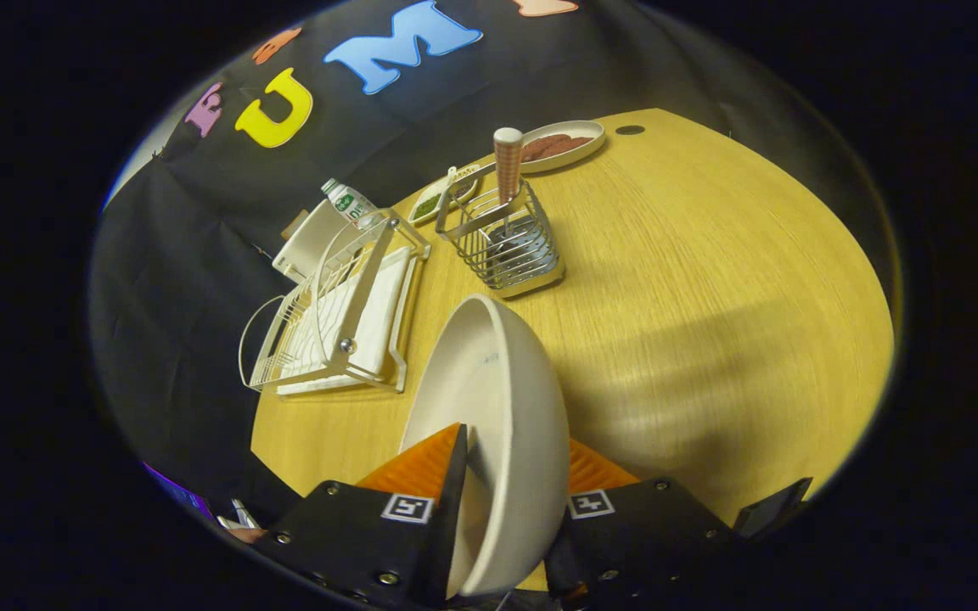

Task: Take the plate from the dish rack, then take the spoon from the basket and place it into the plate.

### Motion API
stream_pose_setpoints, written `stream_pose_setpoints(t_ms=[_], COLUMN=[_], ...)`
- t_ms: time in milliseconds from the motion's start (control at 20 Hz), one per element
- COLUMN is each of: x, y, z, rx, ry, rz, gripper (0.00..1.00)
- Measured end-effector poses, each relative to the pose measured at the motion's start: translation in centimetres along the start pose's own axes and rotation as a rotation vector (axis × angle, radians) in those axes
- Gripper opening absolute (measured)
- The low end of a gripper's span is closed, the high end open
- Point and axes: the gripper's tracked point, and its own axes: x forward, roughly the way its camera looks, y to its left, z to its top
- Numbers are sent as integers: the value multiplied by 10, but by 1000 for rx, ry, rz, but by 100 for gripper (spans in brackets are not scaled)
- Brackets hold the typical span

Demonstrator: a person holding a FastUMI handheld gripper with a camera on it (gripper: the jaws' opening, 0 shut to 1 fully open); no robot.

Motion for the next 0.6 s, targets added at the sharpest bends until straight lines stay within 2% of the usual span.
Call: stream_pose_setpoints(t_ms=[100, 200, 300, 350, 600], x=[2, -1, -10, -16, -66], y=[-10, -14, -32, -39, -40], z=[-3, -3, 8, 15, 70], rx=[5, -20, -85, -118, -262], ry=[11, 22, -26, -56, -293], rz=[-25, -45, -124, -156, -225], gripper=[43, 55, 62, 75, 75])
